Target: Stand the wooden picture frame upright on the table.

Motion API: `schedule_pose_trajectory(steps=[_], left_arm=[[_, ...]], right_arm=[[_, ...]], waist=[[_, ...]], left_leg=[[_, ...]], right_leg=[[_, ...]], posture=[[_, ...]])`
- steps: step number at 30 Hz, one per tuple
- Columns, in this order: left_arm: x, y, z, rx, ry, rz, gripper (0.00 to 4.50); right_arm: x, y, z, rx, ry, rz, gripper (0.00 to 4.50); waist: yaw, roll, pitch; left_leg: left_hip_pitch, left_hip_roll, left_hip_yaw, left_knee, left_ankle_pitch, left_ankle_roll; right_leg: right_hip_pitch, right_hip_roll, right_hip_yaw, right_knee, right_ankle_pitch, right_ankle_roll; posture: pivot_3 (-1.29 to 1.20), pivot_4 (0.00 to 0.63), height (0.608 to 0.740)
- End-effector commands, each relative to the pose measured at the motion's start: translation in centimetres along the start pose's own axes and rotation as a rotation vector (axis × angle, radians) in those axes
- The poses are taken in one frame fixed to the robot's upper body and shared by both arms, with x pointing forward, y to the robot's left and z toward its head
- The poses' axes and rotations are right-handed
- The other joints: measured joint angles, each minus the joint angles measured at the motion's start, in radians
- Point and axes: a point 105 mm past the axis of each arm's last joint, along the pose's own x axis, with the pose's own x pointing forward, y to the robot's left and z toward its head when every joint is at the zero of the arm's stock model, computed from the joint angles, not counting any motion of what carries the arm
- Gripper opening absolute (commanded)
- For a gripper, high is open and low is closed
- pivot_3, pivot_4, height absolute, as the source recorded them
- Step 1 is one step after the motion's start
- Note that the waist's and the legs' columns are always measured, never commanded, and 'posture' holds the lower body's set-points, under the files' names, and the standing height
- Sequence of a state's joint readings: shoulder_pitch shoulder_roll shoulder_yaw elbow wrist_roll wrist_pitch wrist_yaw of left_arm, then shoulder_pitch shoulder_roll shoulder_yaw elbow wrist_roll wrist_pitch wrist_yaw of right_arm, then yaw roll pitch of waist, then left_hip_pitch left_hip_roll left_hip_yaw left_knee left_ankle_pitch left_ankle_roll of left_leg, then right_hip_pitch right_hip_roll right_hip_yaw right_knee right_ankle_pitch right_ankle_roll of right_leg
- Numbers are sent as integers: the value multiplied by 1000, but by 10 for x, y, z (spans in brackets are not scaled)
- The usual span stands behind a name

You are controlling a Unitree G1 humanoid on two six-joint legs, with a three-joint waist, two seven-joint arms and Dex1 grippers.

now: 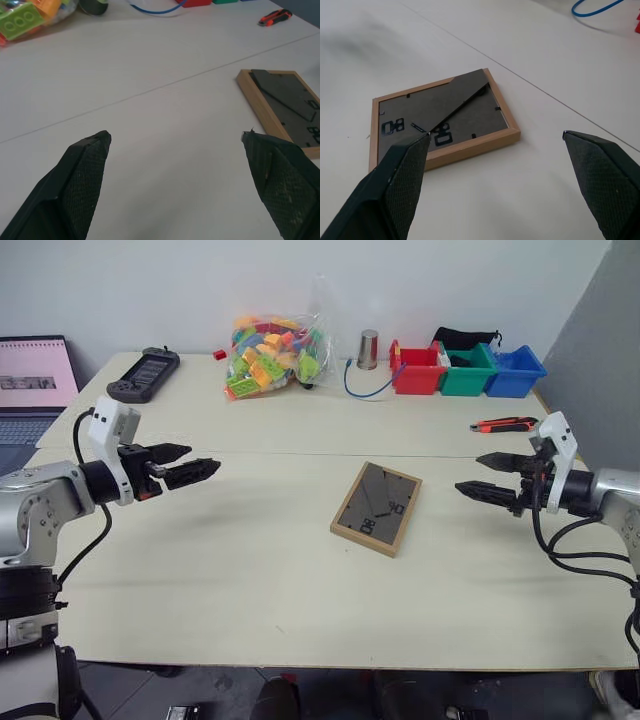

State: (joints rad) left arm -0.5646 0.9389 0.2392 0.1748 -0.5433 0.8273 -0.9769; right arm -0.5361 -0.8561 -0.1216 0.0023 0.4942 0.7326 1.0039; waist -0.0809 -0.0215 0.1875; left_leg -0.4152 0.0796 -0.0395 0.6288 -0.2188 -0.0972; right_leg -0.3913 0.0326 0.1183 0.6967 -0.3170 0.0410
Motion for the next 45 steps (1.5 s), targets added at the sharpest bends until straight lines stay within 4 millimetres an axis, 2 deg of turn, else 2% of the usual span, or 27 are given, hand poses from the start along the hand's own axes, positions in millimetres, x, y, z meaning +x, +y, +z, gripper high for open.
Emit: schedule_pose_trajectory(steps=[1,5,15,21,27,32,44,45], left_arm=[[-3,2,11,61,-14,15,4500],[2,3,11,33,-38,22,4500],[13,-4,1,20,-10,-9,4500],[16,-11,2,38,3,-40,4500],[23,-17,0,20,6,-64,4500],[33,-26,-11,18,41,-106,4500],[34,-32,-6,17,35,-138,4500],[35,-32,-3,5,19,-142,4313]], right_arm=[[-2,-4,14,-45,-36,-19,4483],[-4,-11,4,-43,-9,-73,4483],[-8,-16,-1,-56,12,-116,4483],[-9,-19,-2,-63,17,-116,4483],[-4,-17,-10,-65,35,-115,4483],[3,-13,-18,-68,61,-99,4483],[5,-11,-18,-71,59,-85,4483],[5,-13,-19,-68,60,-96,4495]], waist=[[0,0,0],[1,0,0],[2,0,0],[3,0,0],[5,0,0],[6,0,0],[7,0,0],[7,0,0]], left_leg=[[0,0,0,0,0,0],[-1,0,0,0,0,0],[-1,0,0,1,0,0],[-1,0,0,1,0,0],[-1,0,0,1,0,0],[-1,0,0,1,0,0],[-1,0,0,2,0,0],[-1,0,0,2,0,0]], right_leg=[[0,0,0,0,0,0],[-1,0,0,0,0,0],[-1,0,0,1,0,0],[-1,0,0,1,0,0],[-1,0,0,1,0,0],[-1,0,0,1,0,0],[0,0,0,1,0,0],[0,0,0,1,0,0]], posture=[[0,150,740],[0,150,740],[0,150,740],[0,150,740],[0,150,740],[0,150,740],[0,150,740],[0,150,740]])
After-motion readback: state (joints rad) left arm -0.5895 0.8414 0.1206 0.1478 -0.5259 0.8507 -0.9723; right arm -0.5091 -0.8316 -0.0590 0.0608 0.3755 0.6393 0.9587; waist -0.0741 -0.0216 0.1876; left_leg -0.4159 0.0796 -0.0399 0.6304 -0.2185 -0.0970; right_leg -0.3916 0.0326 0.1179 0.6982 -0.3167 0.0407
